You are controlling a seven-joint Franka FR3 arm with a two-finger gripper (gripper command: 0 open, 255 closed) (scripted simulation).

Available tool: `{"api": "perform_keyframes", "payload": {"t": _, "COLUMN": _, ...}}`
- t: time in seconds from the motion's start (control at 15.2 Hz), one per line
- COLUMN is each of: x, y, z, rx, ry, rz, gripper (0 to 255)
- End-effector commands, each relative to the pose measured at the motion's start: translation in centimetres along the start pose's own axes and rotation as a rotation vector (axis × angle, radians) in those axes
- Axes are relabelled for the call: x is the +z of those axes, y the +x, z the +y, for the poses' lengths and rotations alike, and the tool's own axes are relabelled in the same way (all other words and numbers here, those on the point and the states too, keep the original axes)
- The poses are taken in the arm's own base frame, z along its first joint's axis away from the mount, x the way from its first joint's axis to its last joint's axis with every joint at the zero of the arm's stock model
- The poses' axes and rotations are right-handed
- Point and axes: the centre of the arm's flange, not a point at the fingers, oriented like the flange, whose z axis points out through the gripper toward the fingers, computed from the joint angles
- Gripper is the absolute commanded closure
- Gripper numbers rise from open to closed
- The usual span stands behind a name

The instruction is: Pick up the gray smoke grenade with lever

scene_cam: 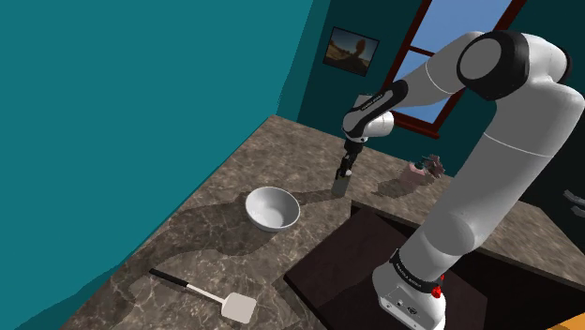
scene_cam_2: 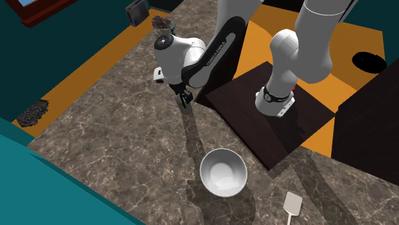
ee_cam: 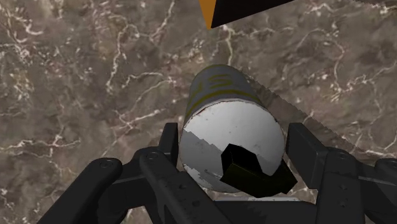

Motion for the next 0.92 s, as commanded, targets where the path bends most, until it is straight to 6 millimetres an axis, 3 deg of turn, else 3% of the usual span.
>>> {"api": "perform_keyframes", "payload": {"t": 0.0, "x": 0.1, "y": 0.0, "z": 0.0, "rx": 0.000, "ry": 0.001, "rz": -0.002, "gripper": 255}}
{"api": "perform_keyframes", "payload": {"t": 0.33, "x": 0.1, "y": -0.1, "z": 0.0, "rx": 0.000, "ry": 0.001, "rz": -0.002, "gripper": 255}}
{"api": "perform_keyframes", "payload": {"t": 0.86, "x": -4.1, "y": -0.6, "z": 0.0, "rx": 0.000, "ry": 0.001, "rz": -0.002, "gripper": 255}}
